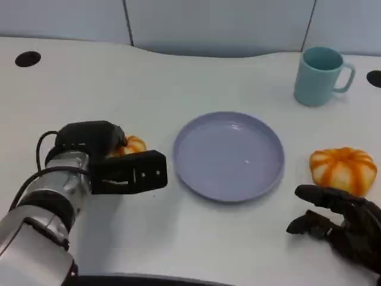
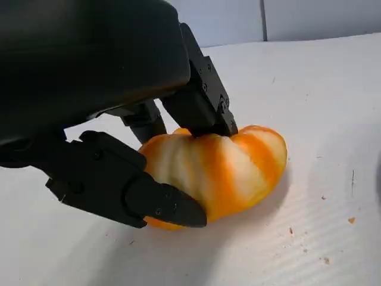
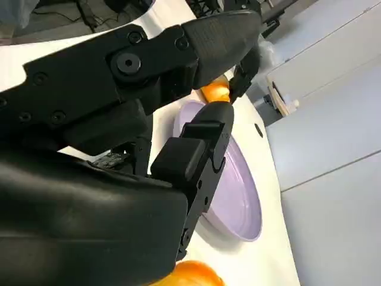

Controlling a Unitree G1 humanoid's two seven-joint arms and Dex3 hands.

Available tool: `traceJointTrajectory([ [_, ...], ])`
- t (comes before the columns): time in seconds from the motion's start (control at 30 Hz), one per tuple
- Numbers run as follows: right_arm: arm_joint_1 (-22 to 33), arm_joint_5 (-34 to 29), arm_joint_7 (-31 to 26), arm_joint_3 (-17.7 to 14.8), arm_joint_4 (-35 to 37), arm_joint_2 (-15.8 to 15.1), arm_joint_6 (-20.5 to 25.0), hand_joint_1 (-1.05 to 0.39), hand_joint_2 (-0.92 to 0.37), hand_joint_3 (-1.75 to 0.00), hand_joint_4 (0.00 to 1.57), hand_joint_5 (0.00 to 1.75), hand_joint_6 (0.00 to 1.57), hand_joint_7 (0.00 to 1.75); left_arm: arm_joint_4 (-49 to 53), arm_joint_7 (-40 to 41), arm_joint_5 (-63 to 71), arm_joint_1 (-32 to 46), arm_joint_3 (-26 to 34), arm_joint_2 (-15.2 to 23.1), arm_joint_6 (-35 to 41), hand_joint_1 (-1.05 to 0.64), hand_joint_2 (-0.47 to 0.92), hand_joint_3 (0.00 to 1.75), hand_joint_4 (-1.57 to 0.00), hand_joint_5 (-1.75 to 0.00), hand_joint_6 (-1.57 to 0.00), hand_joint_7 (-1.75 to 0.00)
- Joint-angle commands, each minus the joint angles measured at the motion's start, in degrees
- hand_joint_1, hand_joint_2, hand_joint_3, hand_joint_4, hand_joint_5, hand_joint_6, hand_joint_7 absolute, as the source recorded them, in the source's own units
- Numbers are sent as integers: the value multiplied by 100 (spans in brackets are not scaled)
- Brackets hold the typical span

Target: Grasp the bread from the table and place it into the plate.

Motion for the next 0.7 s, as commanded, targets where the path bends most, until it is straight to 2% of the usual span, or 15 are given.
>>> traceJointTrajectory([
  [0.03,76,21,-19,-28,151,-18,44,-41,-92,-8,57,112,97,1,-16,111,-50,-118,92,233,-250,-31,92,31,-57,-154,-71,-94],
  [0.07,74,21,-11,-30,164,-16,23,-41,-92,-8,57,112,97,1,-19,141,-31,-134,94,253,-287,-30,92,30,-58,-164,-61,-124],
  [0.1,72,19,-7,-30,174,-15,9,-41,-92,-8,57,112,97,1,-20,159,-18,-141,96,263,-309,-30,92,30,-58,-170,-54,-143],
  [0.13,70,17,-4,-30,180,-15,1,-42,-92,-8,57,112,97,1,-18,165,-11,-144,99,266,-320,-30,92,30,-58,-172,-52,-150],
  [0.2,67,18,-1,-30,189,-16,-6,-42,-92,-8,57,112,97,1,-12,170,-6,-145,104,266,-328,-30,92,29,-58,-174,-50,-155],
  [0.43,58,21,6,-30,213,-18,-23,-42,-92,-8,57,112,97,1,-9,174,1,-146,111,266,-332,-30,92,29,-58,-175,-49,-157],
  [0.5,42,29,2,-40,245,-18,-16,-42,-92,-8,58,111,97,1,-115,-5,-147,-421,256,338,-544,-25,92,31,-55,-172,-49,-162],
  [0.57,32,35,2,-47,264,-13,-13,-41,-92,-7,58,111,97,1,-172,-66,-211,-558,325,374,-711,-20,91,36,-67,-174,-55,-172],
  [0.7,27,38,5,-48,276,-13,-20,-41,-92,-7,59,110,97,1,-160,-72,-228,-573,324,381,-765,-18,90,38,-70,-175,-56,-175],
])
